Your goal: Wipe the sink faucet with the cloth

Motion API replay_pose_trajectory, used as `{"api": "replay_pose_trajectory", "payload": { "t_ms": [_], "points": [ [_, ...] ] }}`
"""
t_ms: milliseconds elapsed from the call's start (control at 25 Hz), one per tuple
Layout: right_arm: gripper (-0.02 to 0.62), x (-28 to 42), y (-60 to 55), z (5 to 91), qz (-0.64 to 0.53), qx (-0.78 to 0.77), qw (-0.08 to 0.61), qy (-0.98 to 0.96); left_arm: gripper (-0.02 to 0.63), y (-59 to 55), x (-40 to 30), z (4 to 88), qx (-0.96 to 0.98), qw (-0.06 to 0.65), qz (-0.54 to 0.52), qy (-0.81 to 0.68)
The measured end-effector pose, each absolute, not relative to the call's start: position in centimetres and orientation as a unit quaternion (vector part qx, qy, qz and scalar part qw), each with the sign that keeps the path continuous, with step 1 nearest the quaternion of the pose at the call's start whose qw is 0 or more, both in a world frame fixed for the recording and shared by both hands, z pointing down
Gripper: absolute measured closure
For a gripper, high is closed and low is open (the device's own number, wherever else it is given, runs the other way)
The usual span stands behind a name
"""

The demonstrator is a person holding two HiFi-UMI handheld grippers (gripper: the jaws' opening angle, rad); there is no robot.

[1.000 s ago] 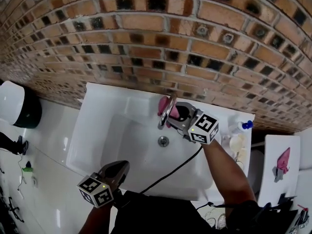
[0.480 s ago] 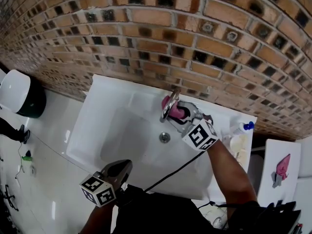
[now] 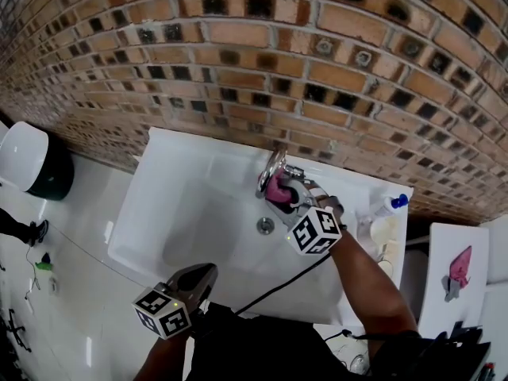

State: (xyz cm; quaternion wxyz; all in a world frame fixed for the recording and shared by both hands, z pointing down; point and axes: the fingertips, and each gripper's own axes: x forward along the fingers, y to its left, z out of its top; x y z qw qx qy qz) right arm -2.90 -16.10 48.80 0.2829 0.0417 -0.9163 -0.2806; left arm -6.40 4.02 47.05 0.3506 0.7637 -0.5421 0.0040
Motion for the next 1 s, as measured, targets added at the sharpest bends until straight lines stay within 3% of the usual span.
{"api": "replay_pose_trajectory", "payload": {
  "t_ms": [200,360,720,1000],
  "points": [
    [0.446,-2.1,-13.7,51.4,-0.206,0.004,0.298,-0.932,0.6,3.6,-6.4,47.1,0.775,0.35,0.013,-0.526],
    [0.443,-0.6,-14.2,50.3,-0.102,0.042,0.27,-0.957,0.6,3.0,-6.7,47.0,0.783,0.351,0.018,-0.513],
    [0.443,3.2,-26.0,41.2,0.222,0.253,0.07,-0.939,0.6,0.8,-7.2,46.6,0.804,0.35,0.025,-0.479],
    [0.443,0.8,-31.2,45.8,0.36,0.277,0.098,-0.886,0.6,0.2,-9.4,46.4,0.801,0.35,0.018,-0.485]
  ]
}}
